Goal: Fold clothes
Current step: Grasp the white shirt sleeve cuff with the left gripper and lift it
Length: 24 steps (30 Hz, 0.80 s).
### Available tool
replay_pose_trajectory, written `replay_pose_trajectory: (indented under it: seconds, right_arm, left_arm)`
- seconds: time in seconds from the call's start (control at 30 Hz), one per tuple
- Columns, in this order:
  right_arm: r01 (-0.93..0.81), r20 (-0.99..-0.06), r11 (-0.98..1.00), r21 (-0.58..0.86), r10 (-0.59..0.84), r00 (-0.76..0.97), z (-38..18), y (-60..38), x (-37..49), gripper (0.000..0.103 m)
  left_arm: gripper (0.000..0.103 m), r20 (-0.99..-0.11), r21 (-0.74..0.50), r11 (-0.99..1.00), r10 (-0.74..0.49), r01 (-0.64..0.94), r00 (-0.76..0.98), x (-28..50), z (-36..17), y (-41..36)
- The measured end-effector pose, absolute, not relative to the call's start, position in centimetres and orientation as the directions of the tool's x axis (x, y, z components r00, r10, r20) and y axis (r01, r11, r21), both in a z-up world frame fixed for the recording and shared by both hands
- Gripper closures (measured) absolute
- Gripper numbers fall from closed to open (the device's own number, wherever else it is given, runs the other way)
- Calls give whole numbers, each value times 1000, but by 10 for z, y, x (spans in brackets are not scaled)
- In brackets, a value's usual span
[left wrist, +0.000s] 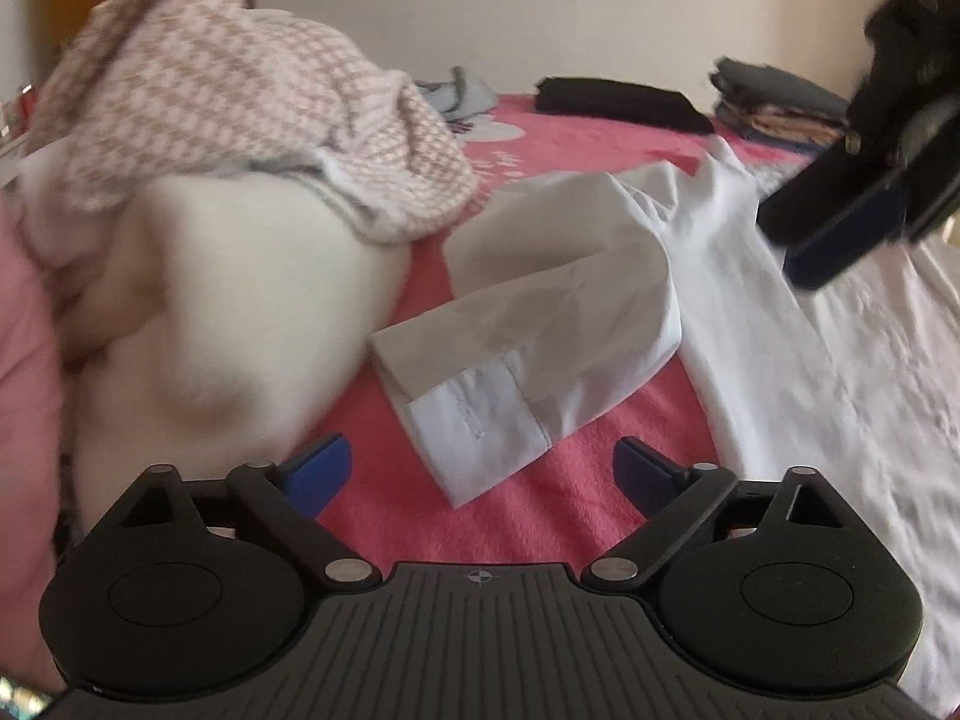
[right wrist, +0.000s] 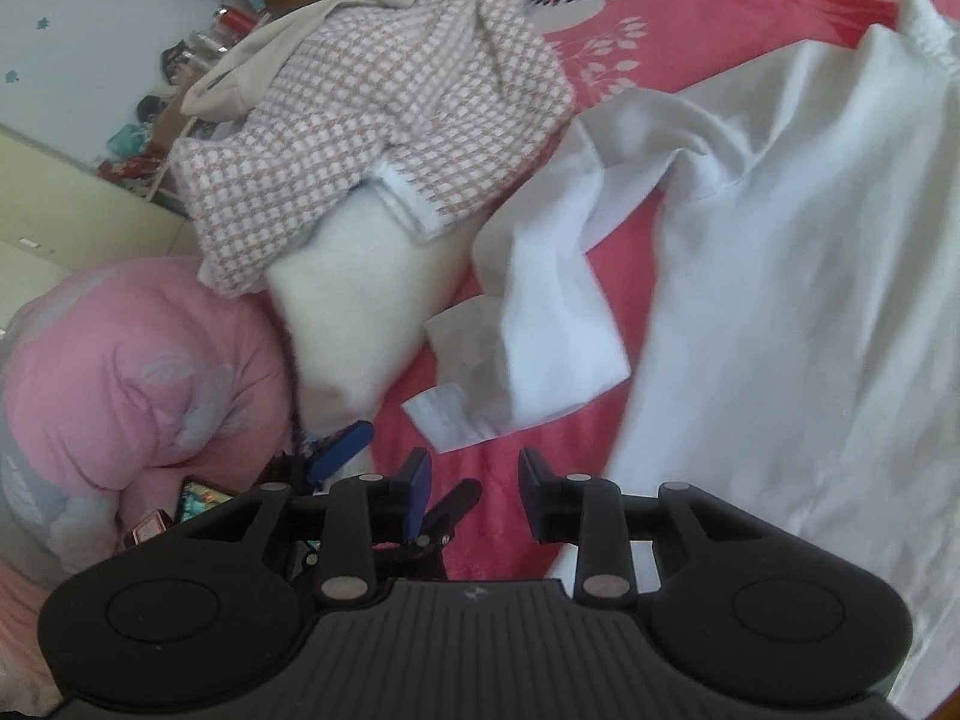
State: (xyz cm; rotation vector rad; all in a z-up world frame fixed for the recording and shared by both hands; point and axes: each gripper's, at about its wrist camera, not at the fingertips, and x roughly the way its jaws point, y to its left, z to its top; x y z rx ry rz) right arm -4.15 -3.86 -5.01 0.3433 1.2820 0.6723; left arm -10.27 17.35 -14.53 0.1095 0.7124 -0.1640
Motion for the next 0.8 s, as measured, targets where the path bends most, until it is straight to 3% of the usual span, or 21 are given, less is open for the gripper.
replay_pose_trajectory:
  seconds: [0.13, 0.2, 0.27, 0.33, 0.6, 0.7, 0.8]
  right_arm:
    - [-228, -764, 785, 576, 616, 191, -42, -45, -41, 69]
    - [-219, -759, 790, 572, 612, 222, -38, -46, -41, 69]
    - [-214, -756, 794, 569, 607, 245, -34, -47, -41, 69]
    - [-209, -753, 796, 568, 605, 257, -33, -45, -42, 69]
    - [-262, -754, 800, 540, 598, 273, -25, -31, -44, 69]
    - [-273, -751, 795, 541, 603, 269, -25, -29, -44, 69]
    - [-273, -758, 799, 536, 598, 262, -27, -30, -46, 69]
  left_arm:
    - [50, -673, 70, 969, -129, 237, 728, -97, -153, 170]
    - [60, -672, 60, 969, -139, 241, 727, -97, -154, 172]
    - [85, -666, 30, 967, -168, 251, 727, -99, -151, 174]
    - [95, -652, 17, 967, -181, 253, 736, -104, -145, 176]
    - [98, -598, 48, 950, -219, 308, 771, -135, -113, 172]
    - [98, -664, 49, 931, -241, 363, 707, -145, -113, 171]
    - [90, -741, 4, 924, -254, 382, 622, -147, -120, 177]
